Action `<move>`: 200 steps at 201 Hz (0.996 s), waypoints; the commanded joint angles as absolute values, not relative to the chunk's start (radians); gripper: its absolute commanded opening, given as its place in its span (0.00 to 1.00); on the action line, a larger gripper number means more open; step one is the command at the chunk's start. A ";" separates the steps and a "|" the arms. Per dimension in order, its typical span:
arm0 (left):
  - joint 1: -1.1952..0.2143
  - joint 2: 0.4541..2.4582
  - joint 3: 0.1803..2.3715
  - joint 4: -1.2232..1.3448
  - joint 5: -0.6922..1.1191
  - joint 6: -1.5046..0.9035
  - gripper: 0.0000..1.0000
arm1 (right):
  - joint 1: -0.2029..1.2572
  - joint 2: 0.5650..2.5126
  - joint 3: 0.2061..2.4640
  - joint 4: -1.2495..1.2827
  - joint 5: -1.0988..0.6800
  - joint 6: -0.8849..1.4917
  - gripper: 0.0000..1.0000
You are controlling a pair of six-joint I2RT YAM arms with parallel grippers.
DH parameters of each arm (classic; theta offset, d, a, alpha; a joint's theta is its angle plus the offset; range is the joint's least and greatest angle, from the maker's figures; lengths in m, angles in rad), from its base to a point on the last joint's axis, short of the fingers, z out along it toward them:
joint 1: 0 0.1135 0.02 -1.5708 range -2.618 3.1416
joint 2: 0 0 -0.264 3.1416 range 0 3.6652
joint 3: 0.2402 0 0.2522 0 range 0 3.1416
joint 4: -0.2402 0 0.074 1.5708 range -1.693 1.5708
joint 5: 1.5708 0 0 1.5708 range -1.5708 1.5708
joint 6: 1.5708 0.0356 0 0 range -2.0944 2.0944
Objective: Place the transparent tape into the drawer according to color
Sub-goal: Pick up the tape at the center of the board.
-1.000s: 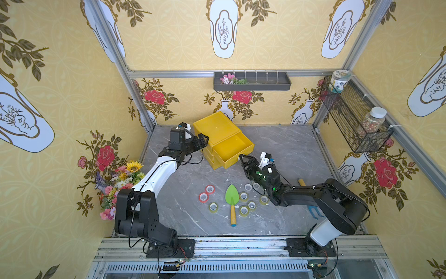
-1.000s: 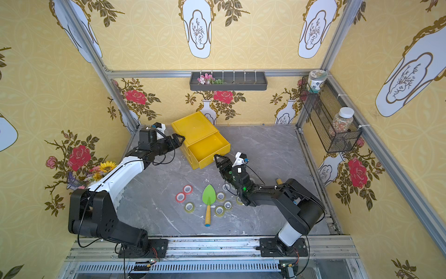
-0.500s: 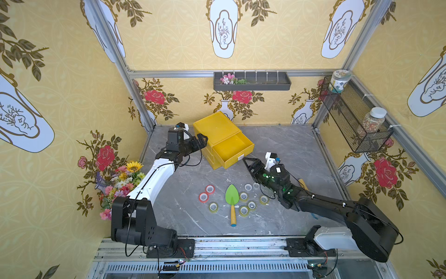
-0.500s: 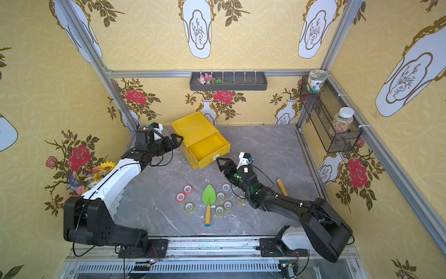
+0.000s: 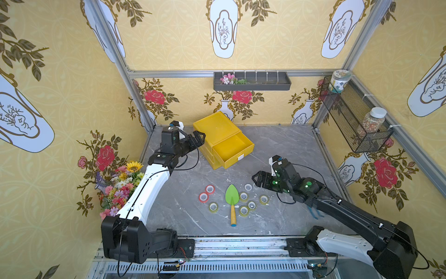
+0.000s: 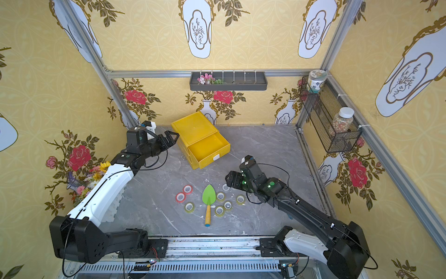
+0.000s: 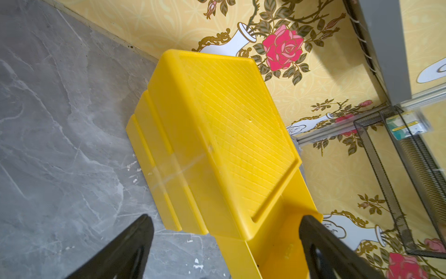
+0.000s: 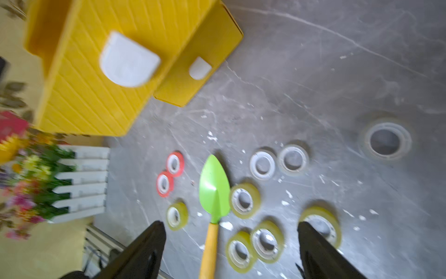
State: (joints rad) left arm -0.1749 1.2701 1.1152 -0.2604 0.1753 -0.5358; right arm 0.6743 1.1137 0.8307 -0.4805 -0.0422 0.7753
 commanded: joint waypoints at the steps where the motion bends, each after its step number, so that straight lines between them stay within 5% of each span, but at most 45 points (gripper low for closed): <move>1: -0.204 1.208 1.062 -0.287 0.203 -0.580 1.00 | 0.676 1.173 0.871 -0.696 -0.029 0.659 0.88; 98: -0.254 0.988 0.832 -0.350 0.191 -0.568 1.00 | 0.404 1.448 0.933 -0.622 0.013 0.532 0.83; 200: -0.256 0.988 0.803 -0.351 0.210 -0.576 1.00 | 0.371 1.670 0.982 -0.531 0.061 0.480 0.70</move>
State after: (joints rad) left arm -0.2554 0.9897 0.8131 -0.3531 0.2020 -0.5793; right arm 0.3717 1.6409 0.9760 -0.5644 0.0330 0.4957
